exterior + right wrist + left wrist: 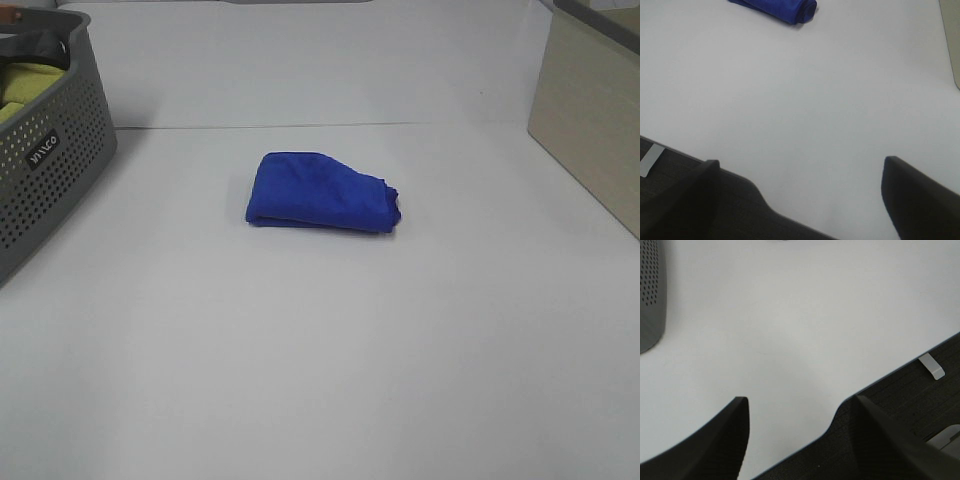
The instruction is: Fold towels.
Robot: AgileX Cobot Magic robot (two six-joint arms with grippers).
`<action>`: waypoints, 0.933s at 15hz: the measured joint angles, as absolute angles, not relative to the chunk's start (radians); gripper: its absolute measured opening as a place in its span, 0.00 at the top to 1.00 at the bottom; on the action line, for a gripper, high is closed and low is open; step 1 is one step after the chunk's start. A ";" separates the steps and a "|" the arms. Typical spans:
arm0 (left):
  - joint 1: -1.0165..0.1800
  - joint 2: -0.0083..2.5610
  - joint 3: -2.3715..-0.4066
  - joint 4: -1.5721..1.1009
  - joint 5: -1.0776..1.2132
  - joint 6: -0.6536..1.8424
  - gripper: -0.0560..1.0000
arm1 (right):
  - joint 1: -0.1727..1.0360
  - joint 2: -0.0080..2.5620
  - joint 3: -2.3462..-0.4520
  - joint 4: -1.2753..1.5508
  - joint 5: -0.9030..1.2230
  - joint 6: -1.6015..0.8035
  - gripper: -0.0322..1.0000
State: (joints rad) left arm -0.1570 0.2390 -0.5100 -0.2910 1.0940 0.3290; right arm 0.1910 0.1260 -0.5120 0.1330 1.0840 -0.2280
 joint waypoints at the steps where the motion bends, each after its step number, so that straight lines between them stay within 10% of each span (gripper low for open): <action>1: -0.157 0.239 -0.510 -0.291 1.086 0.330 0.41 | 0.191 0.126 -0.512 0.133 1.080 -0.228 0.17; 14: -0.012 0.127 -0.509 -0.290 1.079 0.334 0.41 | 0.032 0.125 -0.512 0.140 1.076 -0.229 0.17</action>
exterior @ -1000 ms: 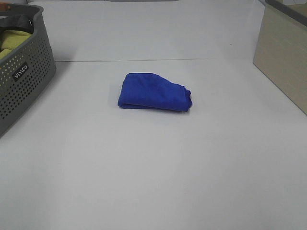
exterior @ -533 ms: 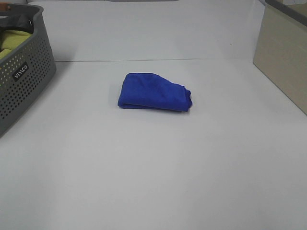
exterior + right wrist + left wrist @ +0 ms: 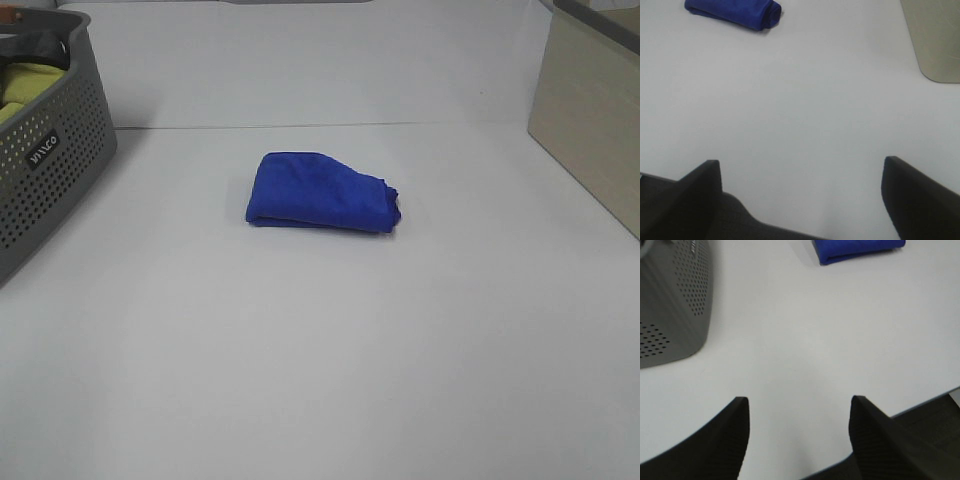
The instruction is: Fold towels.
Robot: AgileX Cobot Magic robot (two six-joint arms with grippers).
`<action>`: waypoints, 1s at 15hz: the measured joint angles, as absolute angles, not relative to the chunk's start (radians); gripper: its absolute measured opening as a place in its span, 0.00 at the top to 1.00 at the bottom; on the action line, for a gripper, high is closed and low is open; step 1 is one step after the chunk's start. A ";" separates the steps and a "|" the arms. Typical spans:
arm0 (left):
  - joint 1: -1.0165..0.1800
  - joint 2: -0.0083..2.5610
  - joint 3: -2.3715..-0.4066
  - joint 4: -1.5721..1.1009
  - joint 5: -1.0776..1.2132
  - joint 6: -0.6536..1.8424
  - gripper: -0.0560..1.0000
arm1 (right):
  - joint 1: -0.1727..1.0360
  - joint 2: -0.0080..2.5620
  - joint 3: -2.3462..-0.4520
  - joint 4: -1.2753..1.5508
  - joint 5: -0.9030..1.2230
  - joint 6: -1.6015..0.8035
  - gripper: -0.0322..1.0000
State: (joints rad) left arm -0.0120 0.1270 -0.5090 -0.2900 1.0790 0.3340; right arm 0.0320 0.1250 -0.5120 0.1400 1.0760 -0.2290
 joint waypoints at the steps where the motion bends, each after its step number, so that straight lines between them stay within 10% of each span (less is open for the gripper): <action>1: -0.006 0.111 -0.509 -0.290 1.079 0.334 0.41 | 0.020 0.122 -0.512 0.141 1.076 -0.229 0.17; 15: -0.001 -0.005 -0.509 -0.290 1.080 0.334 0.41 | 0.008 -0.005 -0.508 0.156 1.072 -0.229 0.17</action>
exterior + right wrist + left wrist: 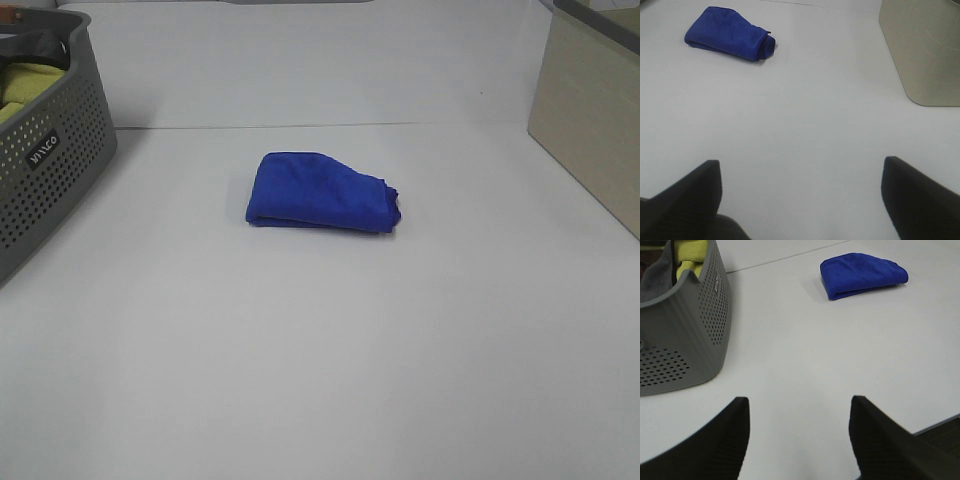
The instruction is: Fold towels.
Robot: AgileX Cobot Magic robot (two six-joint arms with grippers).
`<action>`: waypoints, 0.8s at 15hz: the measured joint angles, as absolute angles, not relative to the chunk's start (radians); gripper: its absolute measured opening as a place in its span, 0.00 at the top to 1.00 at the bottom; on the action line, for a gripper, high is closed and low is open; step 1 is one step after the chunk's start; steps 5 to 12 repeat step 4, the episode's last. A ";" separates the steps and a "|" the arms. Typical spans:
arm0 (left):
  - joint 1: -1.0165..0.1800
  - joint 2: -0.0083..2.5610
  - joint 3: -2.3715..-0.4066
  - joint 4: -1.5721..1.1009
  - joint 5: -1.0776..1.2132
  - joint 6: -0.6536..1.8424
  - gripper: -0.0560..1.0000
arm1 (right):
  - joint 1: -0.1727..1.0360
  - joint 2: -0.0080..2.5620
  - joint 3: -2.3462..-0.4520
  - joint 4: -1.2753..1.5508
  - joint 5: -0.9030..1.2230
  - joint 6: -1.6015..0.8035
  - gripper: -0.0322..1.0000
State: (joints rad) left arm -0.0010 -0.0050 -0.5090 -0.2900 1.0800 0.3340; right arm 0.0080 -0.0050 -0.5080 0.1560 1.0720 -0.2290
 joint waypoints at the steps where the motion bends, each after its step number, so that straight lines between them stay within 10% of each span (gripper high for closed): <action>1: -0.001 -0.005 -0.509 -0.290 1.080 0.334 0.41 | 0.008 -0.005 -0.508 0.156 1.072 -0.229 0.17; 12: -0.001 -0.005 -0.509 -0.290 1.080 0.334 0.41 | 0.008 -0.005 -0.508 0.156 1.072 -0.229 0.17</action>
